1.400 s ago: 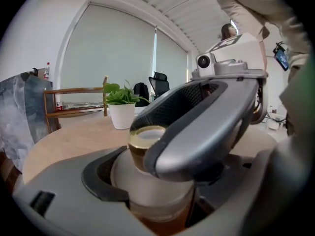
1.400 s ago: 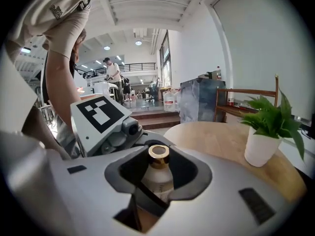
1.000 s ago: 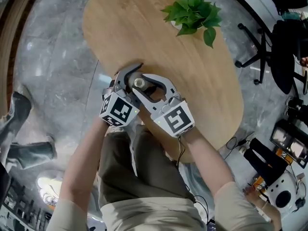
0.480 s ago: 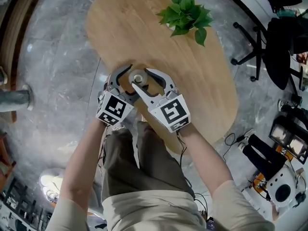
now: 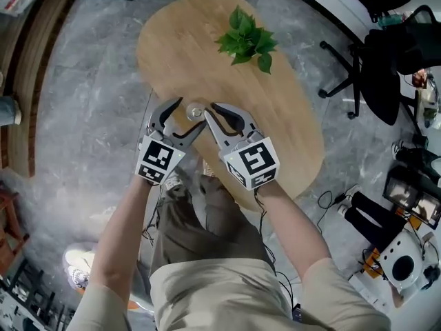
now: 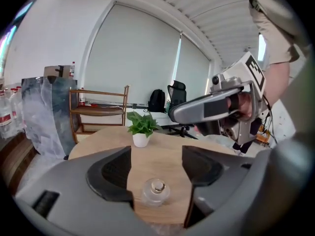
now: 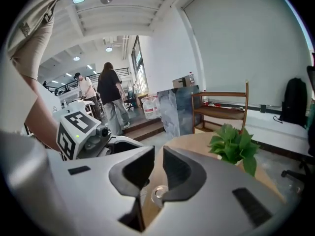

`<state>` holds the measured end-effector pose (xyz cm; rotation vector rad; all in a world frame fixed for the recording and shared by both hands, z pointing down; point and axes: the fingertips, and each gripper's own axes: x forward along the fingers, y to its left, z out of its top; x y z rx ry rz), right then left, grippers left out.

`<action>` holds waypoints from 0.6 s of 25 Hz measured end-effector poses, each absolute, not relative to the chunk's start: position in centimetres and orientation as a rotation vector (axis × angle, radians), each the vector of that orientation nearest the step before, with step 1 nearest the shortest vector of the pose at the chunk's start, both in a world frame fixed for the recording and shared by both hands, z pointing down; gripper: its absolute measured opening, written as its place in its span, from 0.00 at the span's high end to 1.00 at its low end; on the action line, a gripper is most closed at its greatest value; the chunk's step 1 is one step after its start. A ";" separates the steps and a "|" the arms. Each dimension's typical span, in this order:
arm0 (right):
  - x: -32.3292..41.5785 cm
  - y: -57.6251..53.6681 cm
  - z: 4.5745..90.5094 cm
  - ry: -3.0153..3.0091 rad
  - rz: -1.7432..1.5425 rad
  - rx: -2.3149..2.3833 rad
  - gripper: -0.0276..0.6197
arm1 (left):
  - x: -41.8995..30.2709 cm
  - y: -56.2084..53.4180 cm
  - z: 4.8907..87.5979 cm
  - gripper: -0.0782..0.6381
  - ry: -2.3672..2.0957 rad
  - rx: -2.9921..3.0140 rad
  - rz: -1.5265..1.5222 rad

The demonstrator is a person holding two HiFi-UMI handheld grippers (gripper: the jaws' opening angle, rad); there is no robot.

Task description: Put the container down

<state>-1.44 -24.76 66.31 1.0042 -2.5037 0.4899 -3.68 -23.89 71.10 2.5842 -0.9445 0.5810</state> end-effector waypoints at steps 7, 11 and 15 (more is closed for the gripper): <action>-1.0 -24.6 56.9 -2.525 0.421 1.067 0.92 | -6.1 -24.2 62.1 0.55 -1.039 2.602 0.549; -0.6 -24.4 51.5 -2.536 0.389 1.110 0.93 | -7.3 -24.0 56.8 0.58 -1.097 2.630 0.538; -0.4 -23.9 45.9 -2.575 0.325 1.161 0.93 | -8.2 -23.4 51.6 0.63 -1.156 2.663 0.516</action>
